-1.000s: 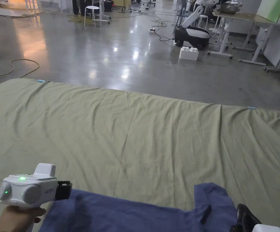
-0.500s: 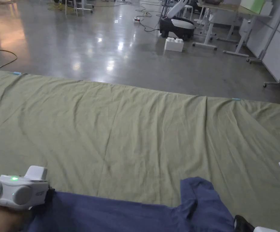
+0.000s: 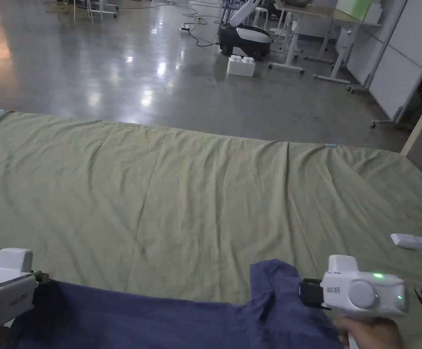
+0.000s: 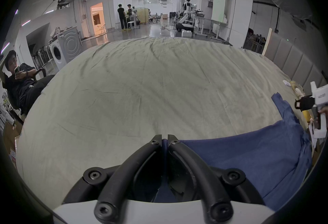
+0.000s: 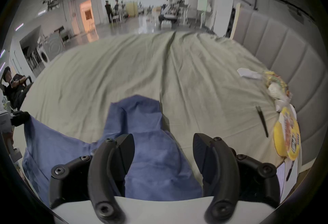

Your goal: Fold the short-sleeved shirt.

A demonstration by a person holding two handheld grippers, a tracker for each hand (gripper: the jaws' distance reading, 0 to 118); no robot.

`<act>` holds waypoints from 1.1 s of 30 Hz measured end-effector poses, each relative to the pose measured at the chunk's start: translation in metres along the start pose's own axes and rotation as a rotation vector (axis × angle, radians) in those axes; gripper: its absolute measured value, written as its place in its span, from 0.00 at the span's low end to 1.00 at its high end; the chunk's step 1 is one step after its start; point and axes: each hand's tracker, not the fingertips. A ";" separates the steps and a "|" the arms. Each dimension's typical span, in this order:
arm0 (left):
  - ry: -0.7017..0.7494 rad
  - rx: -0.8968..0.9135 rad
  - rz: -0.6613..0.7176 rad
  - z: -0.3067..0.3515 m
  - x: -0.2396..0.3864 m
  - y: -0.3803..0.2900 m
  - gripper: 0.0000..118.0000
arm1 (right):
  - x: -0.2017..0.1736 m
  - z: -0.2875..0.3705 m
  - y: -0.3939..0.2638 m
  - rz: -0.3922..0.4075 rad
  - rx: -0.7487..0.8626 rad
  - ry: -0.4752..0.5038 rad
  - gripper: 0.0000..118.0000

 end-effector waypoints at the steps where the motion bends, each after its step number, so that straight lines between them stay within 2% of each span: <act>1: -0.001 0.001 0.001 0.000 0.000 0.000 0.04 | -0.002 -0.011 0.003 0.017 -0.026 -0.015 0.62; 4: 0.001 0.006 -0.001 0.004 -0.003 -0.003 0.04 | -0.005 -0.035 0.006 0.028 -0.088 0.013 0.61; 6: 0.000 0.001 0.004 0.001 -0.004 -0.004 0.04 | -0.009 -0.048 0.003 0.065 -0.148 0.020 0.48; 8: 0.002 -0.004 0.002 0.001 -0.005 -0.005 0.04 | -0.012 -0.054 -0.002 0.058 -0.163 0.028 0.44; 9: 0.004 -0.006 0.000 0.001 -0.004 -0.006 0.04 | -0.013 -0.050 -0.003 0.063 -0.137 0.011 0.38; 10: 0.005 -0.007 0.000 0.001 -0.004 -0.007 0.04 | -0.012 -0.050 -0.002 0.064 -0.144 0.019 0.28; 11: 0.004 -0.008 0.001 0.002 -0.004 -0.007 0.04 | -0.013 -0.049 -0.002 0.062 -0.139 0.025 0.09; 12: 0.003 -0.007 0.000 0.002 -0.005 -0.007 0.04 | -0.012 -0.048 -0.002 0.053 -0.130 0.032 0.02; 14: 0.006 -0.006 -0.003 0.004 -0.003 -0.008 0.04 | -0.009 -0.047 -0.002 0.023 -0.120 0.077 0.02; 18: 0.001 0.001 0.008 0.010 -0.003 -0.010 0.04 | -0.008 -0.026 -0.008 0.021 -0.033 0.056 0.02; 25: -0.010 0.061 0.028 0.042 -0.012 -0.011 0.04 | -0.005 0.049 -0.023 0.076 0.100 0.062 0.02; 30: -0.028 0.121 0.020 0.079 -0.019 -0.019 0.04 | 0.002 0.111 -0.038 0.052 0.190 0.069 0.02; 33: -0.036 0.171 0.037 0.108 -0.023 -0.027 0.04 | 0.004 0.144 -0.053 0.081 0.237 0.064 0.02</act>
